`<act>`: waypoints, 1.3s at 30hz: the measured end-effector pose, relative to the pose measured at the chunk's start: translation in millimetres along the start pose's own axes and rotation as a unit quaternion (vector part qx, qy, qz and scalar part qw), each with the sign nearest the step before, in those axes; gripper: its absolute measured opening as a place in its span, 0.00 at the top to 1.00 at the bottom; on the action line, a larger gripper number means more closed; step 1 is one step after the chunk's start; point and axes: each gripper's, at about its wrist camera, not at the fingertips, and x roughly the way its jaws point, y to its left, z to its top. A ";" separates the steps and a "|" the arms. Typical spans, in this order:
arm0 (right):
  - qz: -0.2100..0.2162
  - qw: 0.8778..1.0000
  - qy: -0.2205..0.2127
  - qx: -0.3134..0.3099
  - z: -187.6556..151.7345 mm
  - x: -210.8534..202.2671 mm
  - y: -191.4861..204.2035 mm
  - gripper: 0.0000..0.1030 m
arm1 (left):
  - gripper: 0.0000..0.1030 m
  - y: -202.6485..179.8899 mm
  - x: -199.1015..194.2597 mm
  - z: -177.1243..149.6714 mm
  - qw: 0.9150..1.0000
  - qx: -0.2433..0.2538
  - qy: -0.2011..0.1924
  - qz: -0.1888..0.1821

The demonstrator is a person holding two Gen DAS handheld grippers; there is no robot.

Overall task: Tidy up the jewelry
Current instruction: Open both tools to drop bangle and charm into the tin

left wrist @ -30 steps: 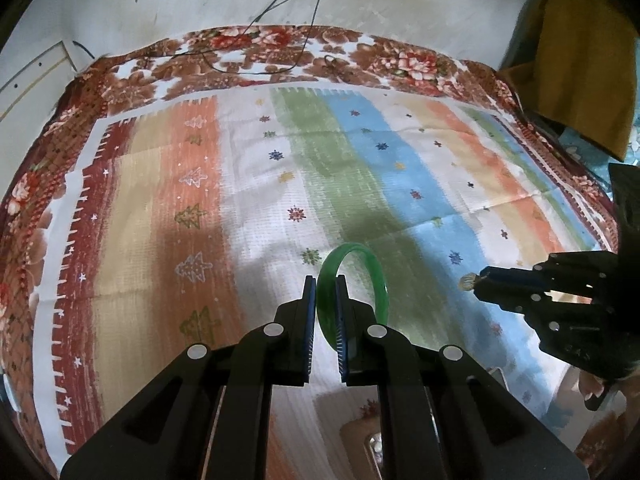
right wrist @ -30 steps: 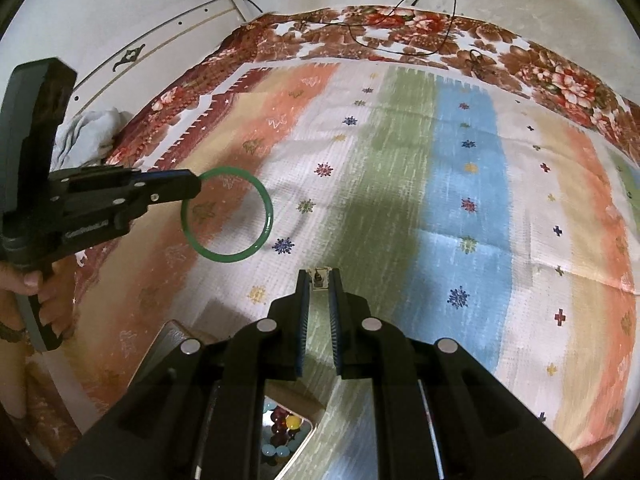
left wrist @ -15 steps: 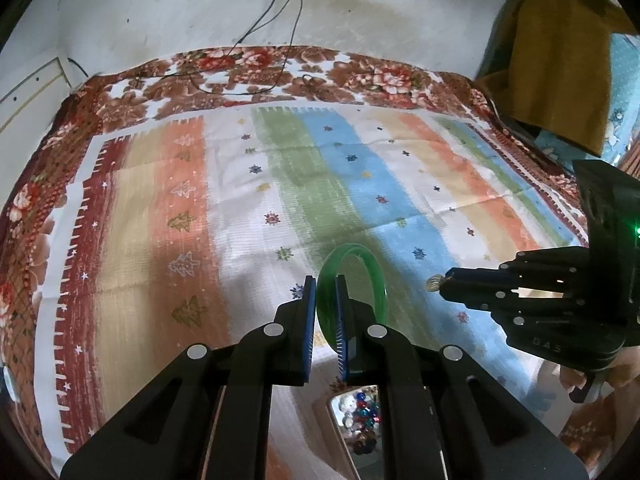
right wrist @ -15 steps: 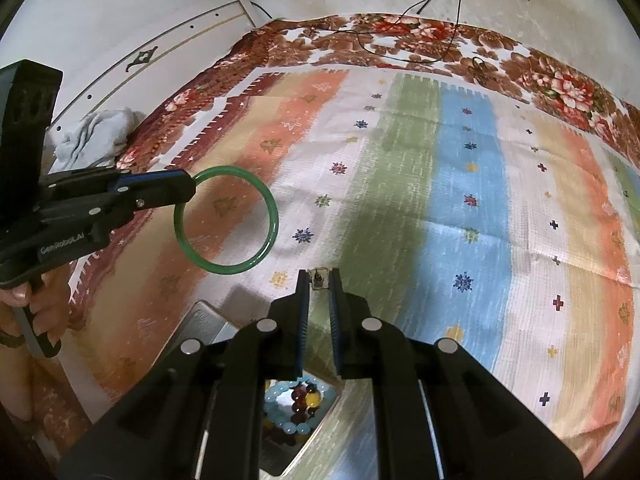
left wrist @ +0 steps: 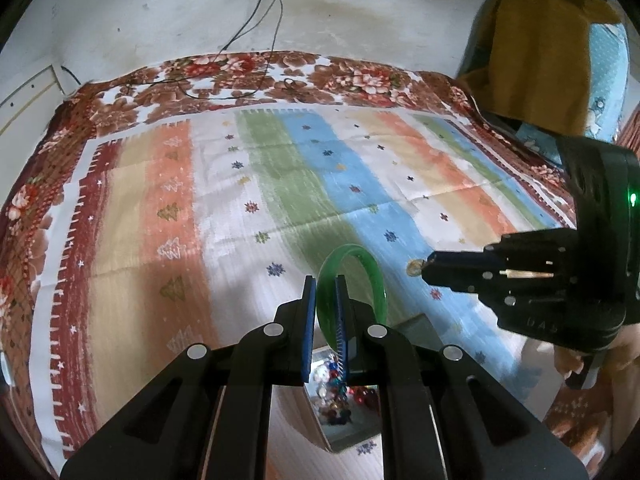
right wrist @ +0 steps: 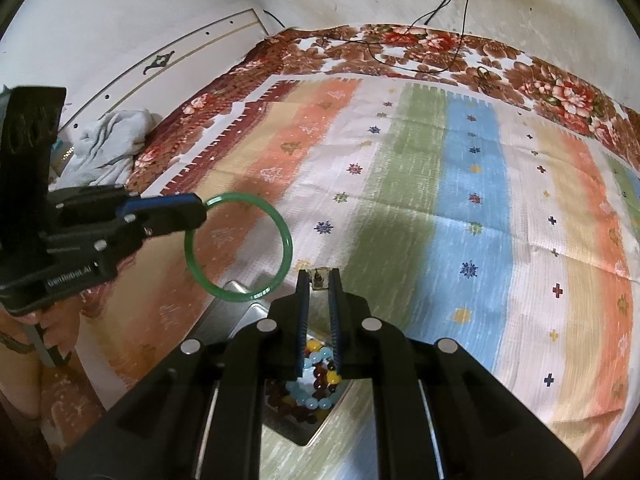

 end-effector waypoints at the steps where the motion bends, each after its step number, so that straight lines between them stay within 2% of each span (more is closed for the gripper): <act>1: 0.001 1.000 -0.001 0.000 -1.1 -1.6 1.1 0.89 | 0.92 -0.8 -1.1 -2.0 1.000 0.000 0.000 -0.001; 20: 0.017 1.000 0.004 -0.005 -42.8 -20.6 24.1 0.89 | 0.92 -16.7 -13.8 -43.3 1.000 0.001 0.009 -0.010; 30: 0.020 1.000 0.017 -0.004 -51.3 -16.0 28.1 0.89 | 0.91 -21.3 -6.8 -49.1 1.000 0.002 0.022 -0.012; 31: 0.023 1.000 0.019 -0.003 -51.7 -15.2 27.8 0.87 | 0.85 -20.6 -5.3 -49.4 1.000 0.001 0.023 -0.008; 32: 0.022 1.000 0.021 -0.004 -52.2 -14.6 27.5 0.75 | 0.75 -20.0 -4.4 -49.9 1.000 0.000 0.024 -0.003; 33: 0.020 1.000 0.020 -0.005 -53.2 -15.0 27.6 0.58 | 0.72 -19.3 -4.0 -50.0 1.000 0.001 0.024 0.001; 34: 0.016 1.000 0.017 -0.005 -54.0 -16.0 26.8 0.53 | 0.70 -18.1 -3.9 -50.0 1.000 0.001 0.025 0.004; 36: 0.013 1.000 0.014 -0.004 -55.6 -18.7 25.3 0.52 | 0.65 -16.3 -5.3 -49.4 1.000 -0.002 0.024 0.007; 38: 0.010 1.000 0.010 0.003 -57.9 -21.6 22.5 0.52 | 0.54 -15.4 -8.4 -49.0 1.000 -0.002 0.020 0.011; 39: 0.009 1.000 0.009 0.005 -59.1 -22.5 21.1 0.50 | 0.52 -15.1 -10.2 -49.7 1.000 -0.002 0.017 0.011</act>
